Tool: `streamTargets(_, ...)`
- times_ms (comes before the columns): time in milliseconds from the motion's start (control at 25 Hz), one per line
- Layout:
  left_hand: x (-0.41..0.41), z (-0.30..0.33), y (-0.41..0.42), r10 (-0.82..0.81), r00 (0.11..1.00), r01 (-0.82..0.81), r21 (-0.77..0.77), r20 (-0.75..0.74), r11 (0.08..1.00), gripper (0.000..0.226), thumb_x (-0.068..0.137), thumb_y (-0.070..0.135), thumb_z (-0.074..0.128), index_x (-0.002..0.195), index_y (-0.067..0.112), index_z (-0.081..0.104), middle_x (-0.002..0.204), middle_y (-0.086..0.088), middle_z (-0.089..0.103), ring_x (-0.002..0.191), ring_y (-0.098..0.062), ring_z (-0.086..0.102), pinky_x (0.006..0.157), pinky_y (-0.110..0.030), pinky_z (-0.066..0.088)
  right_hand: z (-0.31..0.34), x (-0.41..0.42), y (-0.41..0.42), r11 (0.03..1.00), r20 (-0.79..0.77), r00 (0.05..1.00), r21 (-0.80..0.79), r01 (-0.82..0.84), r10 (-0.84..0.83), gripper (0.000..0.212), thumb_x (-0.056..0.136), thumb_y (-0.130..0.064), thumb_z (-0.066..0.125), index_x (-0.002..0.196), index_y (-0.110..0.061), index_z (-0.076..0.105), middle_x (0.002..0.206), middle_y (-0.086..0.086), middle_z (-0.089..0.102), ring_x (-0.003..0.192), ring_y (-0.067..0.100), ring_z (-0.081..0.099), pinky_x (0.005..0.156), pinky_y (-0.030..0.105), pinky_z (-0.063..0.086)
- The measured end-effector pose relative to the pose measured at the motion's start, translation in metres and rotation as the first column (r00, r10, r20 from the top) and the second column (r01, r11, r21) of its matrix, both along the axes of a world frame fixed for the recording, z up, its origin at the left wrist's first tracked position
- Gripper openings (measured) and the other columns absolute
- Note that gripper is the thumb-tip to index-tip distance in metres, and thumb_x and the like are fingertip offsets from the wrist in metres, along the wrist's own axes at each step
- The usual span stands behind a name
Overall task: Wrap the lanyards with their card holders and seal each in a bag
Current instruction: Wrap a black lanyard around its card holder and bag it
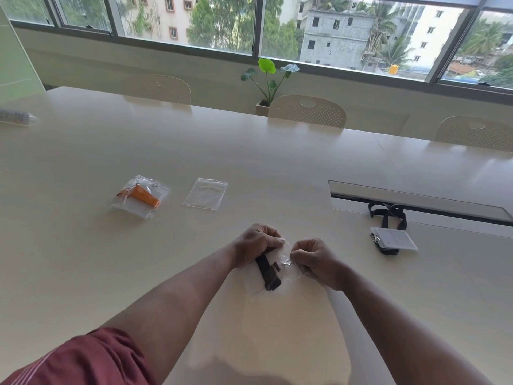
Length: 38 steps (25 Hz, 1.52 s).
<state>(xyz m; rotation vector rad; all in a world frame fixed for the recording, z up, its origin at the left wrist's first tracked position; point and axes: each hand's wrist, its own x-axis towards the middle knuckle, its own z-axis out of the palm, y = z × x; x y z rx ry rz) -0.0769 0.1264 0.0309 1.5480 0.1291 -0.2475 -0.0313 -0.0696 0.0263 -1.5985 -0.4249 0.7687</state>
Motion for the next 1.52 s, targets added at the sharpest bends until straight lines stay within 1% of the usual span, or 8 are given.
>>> streamTargets(160,-0.001,0.003,-0.001,0.002,1.0,-0.003,0.046,0.016,0.999,0.021,0.097,0.007,0.063,0.077,0.008,0.066,0.063,-0.004,0.056,0.052,-0.014,0.049,0.051,-0.023,0.043,-0.001,0.001,0.001,1.0,0.027,1.0,-0.025,-0.009,0.01,0.028,0.088,0.008,0.054,0.065,-0.007,0.06,0.05,0.006,0.048,0.042,0.012,0.033,0.042,0.021,0.025)
streamTargets(400,-0.003,0.007,0.0,-0.003,1.0,0.001,0.085,0.021,0.996,0.019,0.098,0.007,0.063,0.079,0.007,0.067,0.067,-0.007,0.059,0.056,-0.016,0.052,0.054,-0.025,0.045,-0.002,0.003,-0.003,0.998,0.031,0.999,-0.059,-0.038,0.04,0.022,0.092,0.005,0.06,0.073,-0.004,0.065,0.057,0.01,0.053,0.049,0.015,0.041,0.049,0.026,0.03)
streamTargets(480,-0.003,0.008,-0.001,-0.004,1.0,0.002,0.087,0.017,0.996,0.019,0.098,0.007,0.063,0.079,0.007,0.067,0.067,-0.006,0.059,0.055,-0.016,0.052,0.053,-0.024,0.046,-0.001,0.002,-0.003,0.997,0.023,0.999,-0.058,-0.045,0.046,0.02,0.092,0.005,0.059,0.074,-0.004,0.065,0.057,0.01,0.054,0.048,0.014,0.042,0.047,0.024,0.032)
streamTargets(600,-0.003,0.008,0.0,0.005,1.0,-0.007,0.102,0.017,0.995,0.021,0.098,0.008,0.063,0.078,0.009,0.067,0.065,-0.003,0.059,0.054,-0.014,0.052,0.053,-0.024,0.045,0.0,-0.003,-0.001,0.998,0.019,0.999,-0.041,-0.041,0.042,0.022,0.091,0.005,0.057,0.073,-0.006,0.062,0.054,0.009,0.053,0.043,0.012,0.041,0.042,0.021,0.031)
streamTargets(800,-0.002,0.004,0.002,0.031,0.999,-0.033,0.098,0.025,0.995,0.021,0.097,0.009,0.064,0.076,0.01,0.067,0.061,-0.001,0.059,0.052,-0.014,0.052,0.052,-0.023,0.046,-0.003,-0.011,-0.003,1.0,-0.007,1.0,-0.012,0.008,-0.008,0.027,0.091,-0.003,0.058,0.065,-0.011,0.058,0.056,0.01,0.053,0.045,0.015,0.043,0.043,0.021,0.031)
streamTargets(1200,-0.002,-0.001,0.001,0.042,0.998,-0.047,0.12,0.042,0.992,0.022,0.096,0.012,0.066,0.074,0.013,0.067,0.061,0.0,0.058,0.053,-0.014,0.052,0.053,-0.023,0.045,-0.003,-0.011,-0.005,0.999,-0.032,0.999,-0.039,-0.033,0.032,0.028,0.089,-0.01,0.056,0.062,-0.017,0.062,0.059,0.008,0.055,0.051,0.017,0.039,0.051,0.028,0.026)
streamTargets(1360,-0.002,0.006,0.008,-0.091,0.996,0.092,0.094,-0.012,0.991,0.017,0.09,0.019,0.077,0.084,0.013,0.063,0.067,-0.001,0.056,0.058,-0.015,0.052,0.057,-0.028,0.044,-0.006,-0.012,-0.004,1.0,-0.018,0.999,0.005,-0.027,0.027,0.025,0.088,-0.011,0.058,0.063,-0.017,0.059,0.06,0.01,0.051,0.05,0.016,0.036,0.046,0.024,0.026)
streamTargets(1520,0.001,0.013,0.014,-0.224,0.973,0.225,0.035,-0.049,0.974,0.032,0.081,-0.004,0.08,0.081,0.016,0.054,0.064,0.005,0.053,0.062,-0.014,0.055,0.061,-0.027,0.051,-0.006,-0.012,-0.003,0.999,0.008,0.999,0.002,-0.048,0.048,0.02,0.086,-0.013,0.062,0.066,-0.016,0.059,0.058,0.006,0.049,0.049,0.014,0.034,0.045,0.024,0.025)
